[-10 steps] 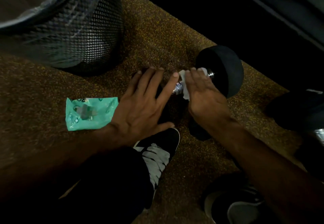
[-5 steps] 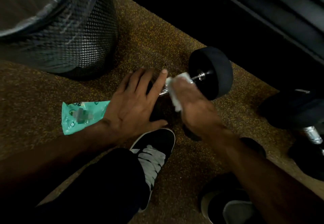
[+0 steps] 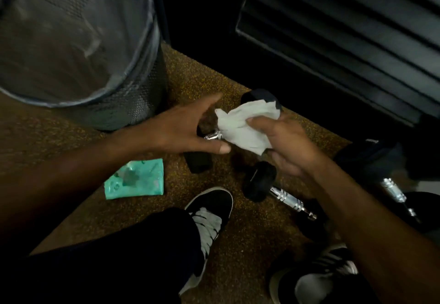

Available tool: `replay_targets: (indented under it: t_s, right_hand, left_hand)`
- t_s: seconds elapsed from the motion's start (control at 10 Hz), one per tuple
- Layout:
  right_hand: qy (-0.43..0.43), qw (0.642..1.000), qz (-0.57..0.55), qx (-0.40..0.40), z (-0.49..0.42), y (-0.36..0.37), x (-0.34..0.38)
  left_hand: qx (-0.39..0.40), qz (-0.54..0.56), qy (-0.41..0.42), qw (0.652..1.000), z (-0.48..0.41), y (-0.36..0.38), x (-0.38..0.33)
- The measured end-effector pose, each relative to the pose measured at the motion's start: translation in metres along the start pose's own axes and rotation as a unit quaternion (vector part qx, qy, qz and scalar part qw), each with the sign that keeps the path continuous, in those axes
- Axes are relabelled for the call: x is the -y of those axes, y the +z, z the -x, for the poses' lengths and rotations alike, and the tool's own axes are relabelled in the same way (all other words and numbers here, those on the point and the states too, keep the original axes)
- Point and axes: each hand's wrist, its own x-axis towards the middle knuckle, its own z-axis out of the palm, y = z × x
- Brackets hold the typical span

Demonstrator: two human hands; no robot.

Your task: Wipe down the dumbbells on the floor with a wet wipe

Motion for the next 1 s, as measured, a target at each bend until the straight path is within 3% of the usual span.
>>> replay_targets:
  t_s: [0.1, 0.2, 0.3, 0.4, 0.7, 0.8, 0.9, 1.0]
  right_hand:
    - [-0.013, 0.997, -0.068, 0.035, 0.016, 0.003, 0.045]
    - [-0.043, 0.995, -0.081, 0.043, 0.030, 0.010, 0.087]
    - [-0.072, 0.995, 0.007, 0.071, 0.041, 0.018, 0.116]
    - [-0.077, 0.987, 0.101, 0.098, 0.047, 0.037, 0.138]
    - [-0.089, 0.982, 0.120, 0.119, 0.015, 0.135, 0.167]
    - [-0.075, 0.975, 0.167, 0.128, 0.006, 0.165, 0.170]
    - [-0.064, 0.939, 0.315, 0.120, 0.004, 0.182, 0.173]
    - [-0.096, 0.928, 0.354, 0.069, 0.005, 0.184, 0.174]
  left_hand:
    - [-0.024, 0.270, 0.018, 0.962, 0.010, -0.023, -0.036]
    - [-0.076, 0.368, 0.009, 0.927, 0.027, -0.041, -0.063]
    - [-0.131, 0.403, 0.005, 0.906, 0.049, -0.059, -0.072]
    - [-0.201, 0.394, 0.010, 0.897, 0.073, -0.082, -0.069]
    - [-0.274, 0.382, -0.038, 0.882, 0.124, -0.135, -0.028]
    - [-0.315, 0.299, -0.101, 0.895, 0.133, -0.152, -0.007]
    - [-0.304, 0.202, -0.173, 0.915, 0.144, -0.162, 0.011]
    - [-0.316, 0.077, -0.213, 0.921, 0.150, -0.166, 0.022]
